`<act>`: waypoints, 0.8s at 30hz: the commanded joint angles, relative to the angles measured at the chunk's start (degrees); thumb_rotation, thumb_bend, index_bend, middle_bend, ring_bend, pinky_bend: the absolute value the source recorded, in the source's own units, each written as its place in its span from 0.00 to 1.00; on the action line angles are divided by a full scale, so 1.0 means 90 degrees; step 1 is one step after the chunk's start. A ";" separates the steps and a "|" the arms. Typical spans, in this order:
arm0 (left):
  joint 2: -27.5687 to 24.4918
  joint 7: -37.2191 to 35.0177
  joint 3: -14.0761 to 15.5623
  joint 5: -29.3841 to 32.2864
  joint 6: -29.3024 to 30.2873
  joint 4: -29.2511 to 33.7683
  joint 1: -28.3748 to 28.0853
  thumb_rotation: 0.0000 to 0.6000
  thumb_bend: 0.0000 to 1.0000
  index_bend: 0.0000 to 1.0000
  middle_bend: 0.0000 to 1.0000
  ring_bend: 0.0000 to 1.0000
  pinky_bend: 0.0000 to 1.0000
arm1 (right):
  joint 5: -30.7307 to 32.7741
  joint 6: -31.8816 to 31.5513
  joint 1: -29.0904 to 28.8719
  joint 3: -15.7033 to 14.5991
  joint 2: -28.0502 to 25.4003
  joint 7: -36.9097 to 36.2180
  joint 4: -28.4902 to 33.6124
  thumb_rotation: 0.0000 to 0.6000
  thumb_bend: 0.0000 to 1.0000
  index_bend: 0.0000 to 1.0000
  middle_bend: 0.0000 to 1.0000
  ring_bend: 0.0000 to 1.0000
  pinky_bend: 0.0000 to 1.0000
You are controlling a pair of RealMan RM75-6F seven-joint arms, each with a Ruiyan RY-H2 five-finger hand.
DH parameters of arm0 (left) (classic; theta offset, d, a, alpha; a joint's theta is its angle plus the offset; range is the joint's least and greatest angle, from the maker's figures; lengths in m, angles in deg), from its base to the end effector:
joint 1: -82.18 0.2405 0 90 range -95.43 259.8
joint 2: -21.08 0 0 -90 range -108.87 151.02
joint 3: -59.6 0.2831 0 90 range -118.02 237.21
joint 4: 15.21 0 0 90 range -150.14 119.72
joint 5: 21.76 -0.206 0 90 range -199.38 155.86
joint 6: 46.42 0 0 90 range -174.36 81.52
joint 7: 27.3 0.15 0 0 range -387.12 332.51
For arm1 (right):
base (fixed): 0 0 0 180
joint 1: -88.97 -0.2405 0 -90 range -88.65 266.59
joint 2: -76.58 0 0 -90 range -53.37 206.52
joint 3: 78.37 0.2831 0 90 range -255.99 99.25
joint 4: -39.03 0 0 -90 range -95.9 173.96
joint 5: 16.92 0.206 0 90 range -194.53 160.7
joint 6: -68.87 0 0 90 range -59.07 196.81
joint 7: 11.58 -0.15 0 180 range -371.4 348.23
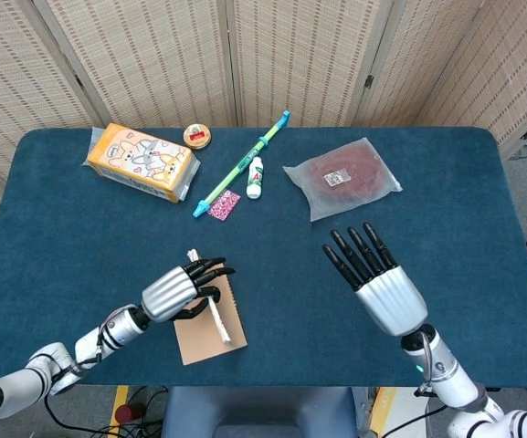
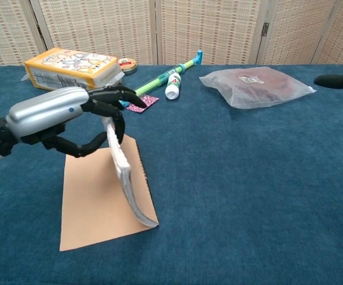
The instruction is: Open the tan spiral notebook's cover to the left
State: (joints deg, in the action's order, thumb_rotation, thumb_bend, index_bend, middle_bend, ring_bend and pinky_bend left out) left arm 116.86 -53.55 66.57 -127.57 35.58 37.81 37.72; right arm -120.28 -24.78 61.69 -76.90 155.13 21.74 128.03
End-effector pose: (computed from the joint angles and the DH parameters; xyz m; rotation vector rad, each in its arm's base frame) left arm -0.1772 0.3377 -0.0188 -2.2468 -0.6323 -1.4910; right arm -0.1845 -0.2647 0.1011 1.6574 -0.0408 1.1691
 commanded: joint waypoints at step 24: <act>0.0416 0.1498 -0.1191 0.1072 -0.1723 0.1754 -0.0860 1.00 0.35 0.08 0.10 0.08 0.24 | 0.0023 -0.0617 0.0740 0.0572 -0.0344 -0.0706 -0.0024 1.00 0.00 0.00 0.00 0.00 0.00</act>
State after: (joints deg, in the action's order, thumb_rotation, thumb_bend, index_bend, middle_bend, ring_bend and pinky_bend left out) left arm 120.60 -39.48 57.10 -119.42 19.87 52.57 29.32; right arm -120.04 -30.28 68.27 -71.83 152.11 15.42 127.75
